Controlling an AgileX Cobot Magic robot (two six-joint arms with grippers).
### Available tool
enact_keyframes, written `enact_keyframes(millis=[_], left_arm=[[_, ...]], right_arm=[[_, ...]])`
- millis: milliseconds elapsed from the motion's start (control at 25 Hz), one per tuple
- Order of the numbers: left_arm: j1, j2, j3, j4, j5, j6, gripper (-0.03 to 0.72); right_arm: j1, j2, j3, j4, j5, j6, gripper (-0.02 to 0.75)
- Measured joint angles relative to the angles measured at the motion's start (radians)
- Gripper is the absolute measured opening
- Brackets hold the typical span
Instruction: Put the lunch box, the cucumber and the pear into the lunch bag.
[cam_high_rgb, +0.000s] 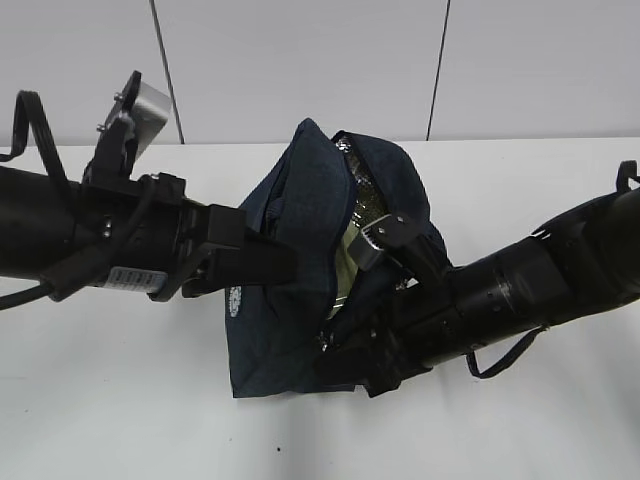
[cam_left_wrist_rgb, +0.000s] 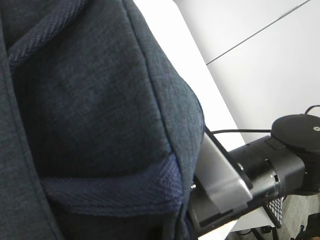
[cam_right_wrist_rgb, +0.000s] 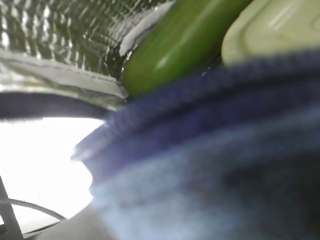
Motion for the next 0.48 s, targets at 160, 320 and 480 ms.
enact_keyframes(millis=[160, 320, 480], left_arm=[[0.0, 0.0, 0.0, 0.001, 0.0, 0.0, -0.015], [0.0, 0.0, 0.0, 0.001, 0.0, 0.0, -0.015], [0.0, 0.0, 0.0, 0.001, 0.003, 0.0, -0.015]], right_arm=[[0.0, 0.0, 0.0, -0.027, 0.0, 0.005, 0.154], [0.0, 0.0, 0.0, -0.037, 0.0, 0.006, 0.153], [0.0, 0.0, 0.0, -0.04, -0.002, 0.008, 0.084]])
